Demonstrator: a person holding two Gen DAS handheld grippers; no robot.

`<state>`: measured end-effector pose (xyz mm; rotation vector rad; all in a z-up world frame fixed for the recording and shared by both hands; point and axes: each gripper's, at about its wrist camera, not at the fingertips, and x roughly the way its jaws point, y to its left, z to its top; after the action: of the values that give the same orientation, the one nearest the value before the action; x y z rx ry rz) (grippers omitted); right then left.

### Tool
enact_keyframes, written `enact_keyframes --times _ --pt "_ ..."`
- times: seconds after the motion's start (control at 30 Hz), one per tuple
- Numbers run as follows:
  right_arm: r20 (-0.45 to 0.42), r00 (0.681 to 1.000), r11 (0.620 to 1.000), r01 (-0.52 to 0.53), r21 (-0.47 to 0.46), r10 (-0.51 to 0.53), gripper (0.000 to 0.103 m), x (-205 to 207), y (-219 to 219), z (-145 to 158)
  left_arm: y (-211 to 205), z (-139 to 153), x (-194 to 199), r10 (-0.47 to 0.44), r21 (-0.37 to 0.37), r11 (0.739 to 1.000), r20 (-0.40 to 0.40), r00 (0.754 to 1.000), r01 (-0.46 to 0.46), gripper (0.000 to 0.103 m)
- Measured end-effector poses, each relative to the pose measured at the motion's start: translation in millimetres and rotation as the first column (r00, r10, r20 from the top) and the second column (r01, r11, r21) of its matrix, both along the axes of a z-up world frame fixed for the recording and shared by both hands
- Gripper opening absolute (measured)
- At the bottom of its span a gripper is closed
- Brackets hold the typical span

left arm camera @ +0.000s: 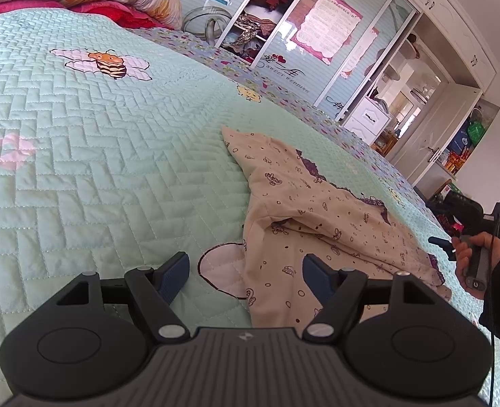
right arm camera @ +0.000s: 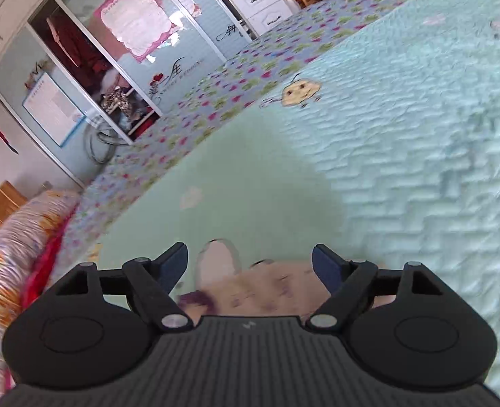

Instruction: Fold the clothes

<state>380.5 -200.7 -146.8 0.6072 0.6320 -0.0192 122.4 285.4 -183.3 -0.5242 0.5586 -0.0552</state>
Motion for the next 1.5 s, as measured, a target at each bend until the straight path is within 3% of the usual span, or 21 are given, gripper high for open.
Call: enact_keyframes --times 0.1,0.2,0.27,0.4,0.5,0.57,0.67,0.93,1.0,1.07,1.17,1.27,1.3,1.4,1.5 --pt "-0.019 1.0 0.989 0.002 -0.15 -0.005 0.082 4 -17 -3 -1 -1 1 -0.002 0.007 1.0 0.002 1.0 0.002 0.078" --pt "-0.079 0.994 0.984 -0.083 -0.16 0.072 0.079 11 -36 -14 -2 0 1 -0.005 0.016 1.0 0.005 1.0 0.005 0.079" --pt "-0.12 0.985 0.977 -0.141 -0.162 0.123 0.059 16 -49 -21 -3 -1 1 -0.006 0.018 1.0 0.006 1.0 0.006 0.08" --pt "-0.127 0.969 0.954 -0.233 -0.189 0.212 0.055 11 -44 -31 -3 -1 1 -0.008 0.022 1.0 0.009 1.0 0.008 0.081" --pt "-0.131 0.957 0.932 -0.284 -0.226 0.259 0.041 5 -36 -31 -4 -1 1 -0.01 0.025 1.0 0.01 1.0 0.009 0.082" --pt "-0.138 0.943 0.915 -0.329 -0.234 0.304 0.022 0 -31 -30 -4 -1 1 -0.01 0.026 1.0 0.011 1.0 0.01 0.082" --pt "-0.141 0.94 0.909 -0.336 -0.246 0.309 0.005 -5 -26 -29 -5 -1 1 -0.011 0.027 1.0 0.012 1.0 0.011 0.082" --pt "-0.112 0.981 0.945 -0.186 -0.268 0.161 0.005 -11 -42 -30 -2 -2 1 -0.011 0.013 1.0 0.014 1.0 0.011 0.082" --pt "-0.092 0.989 0.955 -0.138 -0.263 0.117 0.012 -15 -35 -23 -2 -2 1 -0.011 0.01 1.0 0.015 1.0 0.011 0.082" --pt "-0.071 0.994 0.952 -0.103 -0.289 0.086 0.032 -23 -20 -11 -3 -1 1 -0.011 0.011 1.0 0.014 1.0 0.011 0.082" --pt "0.034 0.985 0.942 -0.15 -0.299 0.167 0.034 -57 30 19 -3 -1 0 -0.009 0.013 1.0 0.016 1.0 0.009 0.082" --pt "0.063 0.958 0.959 -0.275 -0.071 0.28 0.045 -96 84 32 -5 8 -5 0.014 0.051 0.999 0.025 1.0 -0.015 0.082" --pt "0.073 0.938 0.939 -0.343 0.026 0.34 0.045 -109 106 29 -4 13 -9 0.023 0.073 0.997 0.045 0.999 -0.026 0.082" --pt "0.084 0.875 0.829 -0.48 0.289 0.477 0.045 -139 169 14 0 28 -24 0.057 0.137 0.988 0.11 0.992 -0.072 0.082" --pt "0.033 0.859 0.773 -0.476 0.419 0.511 0.045 -152 221 -17 17 36 -33 0.118 0.137 0.981 0.131 0.984 -0.136 0.082"
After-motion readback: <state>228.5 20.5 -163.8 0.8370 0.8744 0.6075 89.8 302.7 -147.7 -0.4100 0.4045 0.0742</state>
